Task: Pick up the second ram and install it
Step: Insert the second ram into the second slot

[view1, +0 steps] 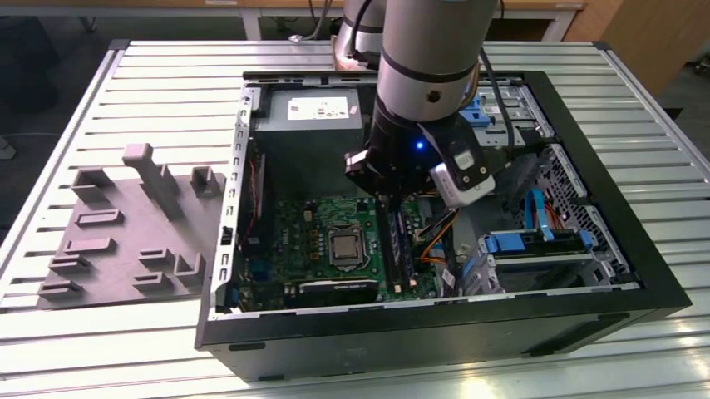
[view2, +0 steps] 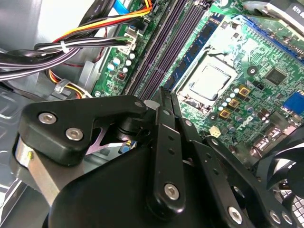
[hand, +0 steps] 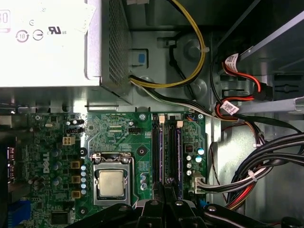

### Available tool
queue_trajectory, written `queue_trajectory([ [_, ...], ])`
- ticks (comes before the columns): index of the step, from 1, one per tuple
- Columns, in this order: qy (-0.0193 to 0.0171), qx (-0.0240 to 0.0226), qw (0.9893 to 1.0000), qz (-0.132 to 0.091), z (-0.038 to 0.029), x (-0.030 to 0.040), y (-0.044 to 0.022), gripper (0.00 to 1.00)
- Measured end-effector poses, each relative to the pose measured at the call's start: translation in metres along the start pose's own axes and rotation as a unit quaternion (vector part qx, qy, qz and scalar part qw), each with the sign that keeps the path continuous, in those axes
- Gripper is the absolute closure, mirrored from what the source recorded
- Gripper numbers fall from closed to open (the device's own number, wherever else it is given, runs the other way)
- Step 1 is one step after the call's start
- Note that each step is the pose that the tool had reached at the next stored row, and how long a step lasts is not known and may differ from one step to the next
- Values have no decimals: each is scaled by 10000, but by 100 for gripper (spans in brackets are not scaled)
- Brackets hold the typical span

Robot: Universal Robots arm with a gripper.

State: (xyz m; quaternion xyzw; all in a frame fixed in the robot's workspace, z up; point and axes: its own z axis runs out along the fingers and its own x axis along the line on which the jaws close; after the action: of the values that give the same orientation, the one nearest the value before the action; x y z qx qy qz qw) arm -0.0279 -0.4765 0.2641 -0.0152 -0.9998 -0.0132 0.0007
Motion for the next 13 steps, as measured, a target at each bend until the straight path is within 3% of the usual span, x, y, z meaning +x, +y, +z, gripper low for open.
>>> queue_trajectory([
  [13, 0, 1, 10000, 0, 47, 0, -1, 88],
])
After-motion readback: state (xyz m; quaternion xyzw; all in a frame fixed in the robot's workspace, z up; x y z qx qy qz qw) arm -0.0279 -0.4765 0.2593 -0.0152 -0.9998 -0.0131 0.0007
